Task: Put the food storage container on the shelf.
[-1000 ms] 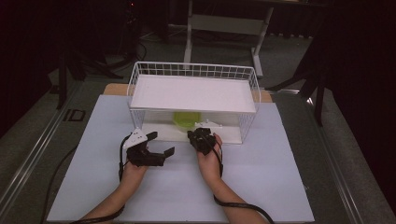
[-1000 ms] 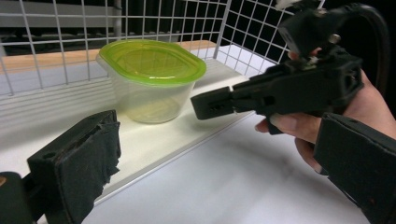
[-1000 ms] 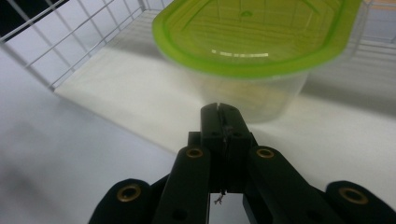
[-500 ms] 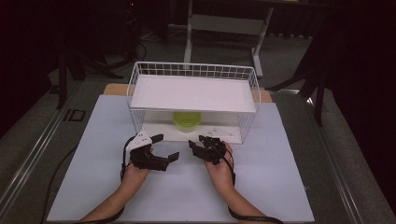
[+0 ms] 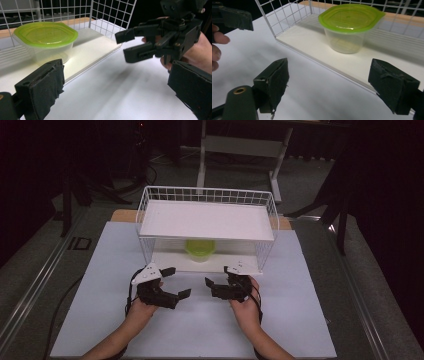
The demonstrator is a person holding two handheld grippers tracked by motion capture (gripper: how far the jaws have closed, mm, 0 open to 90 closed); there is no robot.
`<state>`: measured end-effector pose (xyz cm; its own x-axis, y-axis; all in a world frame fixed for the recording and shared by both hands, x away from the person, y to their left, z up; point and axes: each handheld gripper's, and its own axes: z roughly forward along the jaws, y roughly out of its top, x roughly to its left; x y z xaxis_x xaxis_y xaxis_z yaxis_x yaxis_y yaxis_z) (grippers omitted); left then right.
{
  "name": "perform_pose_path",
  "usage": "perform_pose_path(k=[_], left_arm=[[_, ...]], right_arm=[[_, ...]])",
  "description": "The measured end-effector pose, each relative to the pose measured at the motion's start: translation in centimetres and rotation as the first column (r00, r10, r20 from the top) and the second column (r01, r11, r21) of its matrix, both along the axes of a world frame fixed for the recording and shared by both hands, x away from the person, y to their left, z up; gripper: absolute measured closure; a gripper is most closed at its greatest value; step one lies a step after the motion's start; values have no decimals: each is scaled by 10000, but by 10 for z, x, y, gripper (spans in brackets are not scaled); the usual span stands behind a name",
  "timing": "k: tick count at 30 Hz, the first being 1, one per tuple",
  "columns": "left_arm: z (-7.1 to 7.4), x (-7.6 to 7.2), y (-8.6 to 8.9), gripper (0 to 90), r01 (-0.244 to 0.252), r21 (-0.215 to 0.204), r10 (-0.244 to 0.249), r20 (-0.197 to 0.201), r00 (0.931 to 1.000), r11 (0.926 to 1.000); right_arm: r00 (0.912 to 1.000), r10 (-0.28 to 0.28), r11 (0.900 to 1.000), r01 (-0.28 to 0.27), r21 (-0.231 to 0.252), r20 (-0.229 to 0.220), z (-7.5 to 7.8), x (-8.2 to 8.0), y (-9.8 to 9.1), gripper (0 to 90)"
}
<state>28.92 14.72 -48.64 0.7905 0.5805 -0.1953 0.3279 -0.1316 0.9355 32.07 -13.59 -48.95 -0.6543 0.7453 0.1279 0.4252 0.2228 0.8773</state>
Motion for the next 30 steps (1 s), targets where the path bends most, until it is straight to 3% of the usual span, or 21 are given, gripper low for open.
perform_pose_path(k=[8, 16, 30], left_arm=[[4, -12, 15, 16, -49, 173, 48, 58, 10000, 9998], [1, -19, 29, 16, -252, 108, 254, -181, 9995, 9996], [-6, -30, 56, 16, -668, 191, 675, -392, 9970, 9976]], right_arm=[[9994, 125, 9997, -118, -230, 309, 5, -14, -19, 166], [9995, 169, 9999, -169, -6, 278, 10, -25, -37, 167], [9993, 167, 9993, -156, -330, 338, 10, -46, -73, 167]])
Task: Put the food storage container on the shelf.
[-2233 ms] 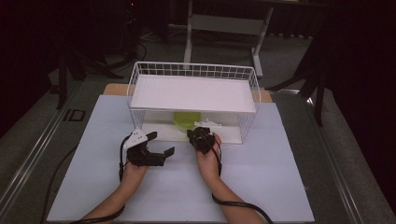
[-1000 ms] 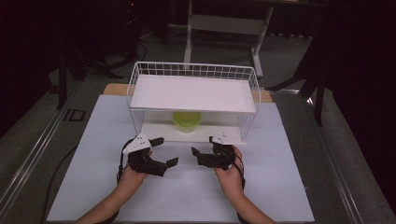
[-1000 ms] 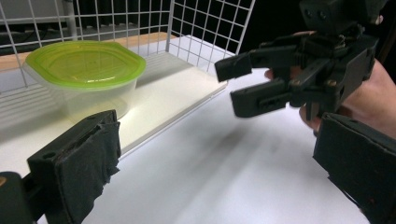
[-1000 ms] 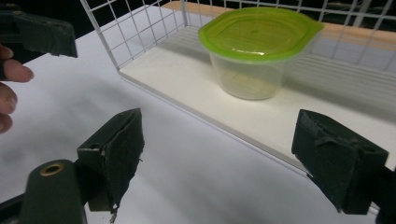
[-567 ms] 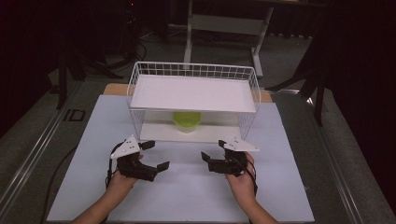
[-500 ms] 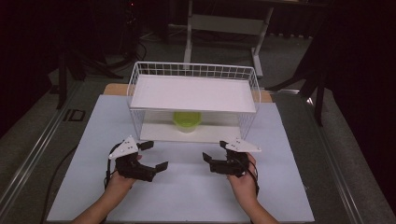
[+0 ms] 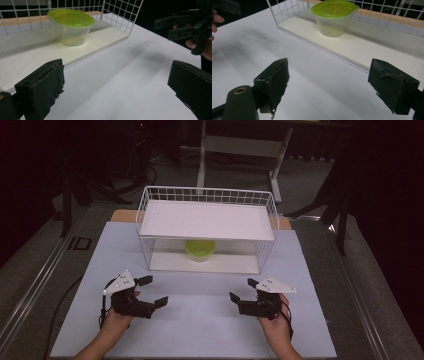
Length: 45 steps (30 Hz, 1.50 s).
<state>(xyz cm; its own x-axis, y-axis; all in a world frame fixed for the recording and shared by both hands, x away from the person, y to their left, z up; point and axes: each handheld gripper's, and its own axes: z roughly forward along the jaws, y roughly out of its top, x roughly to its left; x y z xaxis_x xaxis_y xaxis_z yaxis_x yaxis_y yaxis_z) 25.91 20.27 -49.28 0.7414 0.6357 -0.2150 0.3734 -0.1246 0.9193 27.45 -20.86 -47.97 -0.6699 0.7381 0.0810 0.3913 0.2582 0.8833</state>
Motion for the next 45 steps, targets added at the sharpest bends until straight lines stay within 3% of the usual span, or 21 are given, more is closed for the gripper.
perform_pose_path(k=[3, 17, 27, 36, 41, 45], left_arm=[[-1, -3, 4, 16, -66, 9, 67, -59, 10000, 10000], [-3, -14, 22, 16, -288, -36, 287, -159, 9995, 9996], [-10, -18, 25, 16, -211, -376, 201, -273, 9994, 9991], [-9, -19, 27, 16, -173, -196, 172, -15, 9999, 9997], [-8, -19, 30, 16, -283, -245, 287, 159, 9995, 9993], [-12, -17, 33, 16, -326, -304, 325, -51, 9995, 9990]], right_arm=[[10000, -83, 9998, 82, 200, 28, 1, -4, -9, 167], [9993, -50, 10000, 53, 81, -361, -8, -14, -32, 167], [9994, -24, 9988, 6, -498, -350, -14, -23, -45, 167], [9997, -31, 10000, 29, -70, -231, -17, -20, -56, 167], [9998, 93, 9998, -96, -194, -163, -19, -18, -57, 167], [9997, -1, 9996, -5, -267, -226, -21, -14, -58, 167]])
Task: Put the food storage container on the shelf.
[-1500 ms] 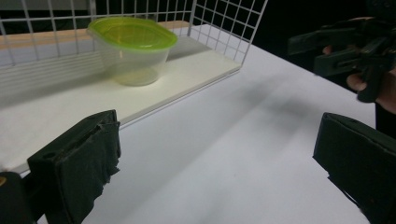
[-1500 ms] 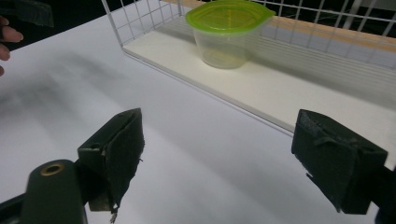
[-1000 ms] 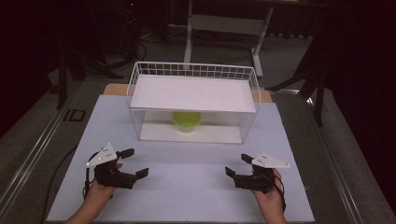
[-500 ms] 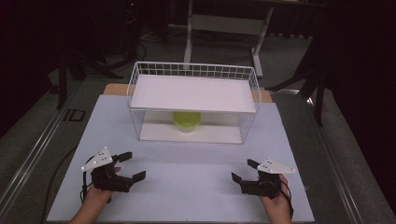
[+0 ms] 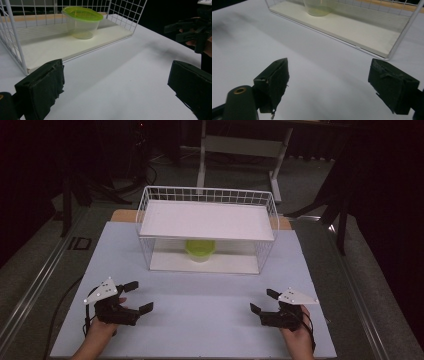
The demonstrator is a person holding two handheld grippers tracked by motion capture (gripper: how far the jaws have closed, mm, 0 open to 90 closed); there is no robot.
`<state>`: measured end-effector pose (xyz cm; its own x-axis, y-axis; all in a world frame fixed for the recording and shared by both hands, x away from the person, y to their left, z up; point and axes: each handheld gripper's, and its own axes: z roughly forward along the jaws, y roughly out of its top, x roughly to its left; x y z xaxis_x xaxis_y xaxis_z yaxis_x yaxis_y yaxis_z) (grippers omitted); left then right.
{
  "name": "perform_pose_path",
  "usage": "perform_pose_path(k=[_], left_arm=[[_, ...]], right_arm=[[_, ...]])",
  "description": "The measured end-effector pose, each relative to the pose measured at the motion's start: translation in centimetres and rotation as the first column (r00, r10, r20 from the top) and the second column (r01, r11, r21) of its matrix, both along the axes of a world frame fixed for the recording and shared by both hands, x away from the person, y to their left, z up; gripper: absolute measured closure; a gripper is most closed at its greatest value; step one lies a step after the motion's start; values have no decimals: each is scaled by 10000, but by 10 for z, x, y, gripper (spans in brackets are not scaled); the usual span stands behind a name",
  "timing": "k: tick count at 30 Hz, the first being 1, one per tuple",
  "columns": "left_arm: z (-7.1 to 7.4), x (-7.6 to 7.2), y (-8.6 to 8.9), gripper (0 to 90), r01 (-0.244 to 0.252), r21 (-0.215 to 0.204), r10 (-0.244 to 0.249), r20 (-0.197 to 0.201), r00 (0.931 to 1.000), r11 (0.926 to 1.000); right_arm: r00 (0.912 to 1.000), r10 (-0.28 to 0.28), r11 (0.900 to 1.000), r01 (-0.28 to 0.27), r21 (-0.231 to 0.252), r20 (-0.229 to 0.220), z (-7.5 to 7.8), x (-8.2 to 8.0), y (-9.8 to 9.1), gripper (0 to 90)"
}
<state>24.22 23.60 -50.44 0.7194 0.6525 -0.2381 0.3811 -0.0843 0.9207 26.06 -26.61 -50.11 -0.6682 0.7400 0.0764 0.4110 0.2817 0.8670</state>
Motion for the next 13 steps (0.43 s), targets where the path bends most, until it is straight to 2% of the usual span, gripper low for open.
perform_pose_path(k=[4, 8, 13], left_arm=[[-1, 1, 1, 16, -75, -50, 74, -111, 9999, 10000], [-1, 0, 2, 16, -107, -42, 106, -95, 9999, 9999], [-2, 1, 3, 16, -140, -91, 139, -146, 9998, 9999]], right_arm=[[9997, -88, 9999, 87, -60, -211, -4, 2, 0, 167], [9996, -109, 9999, 111, 62, -247, -4, 4, -1, 167], [9997, -100, 9999, 99, -49, -241, -4, 3, 0, 167]])
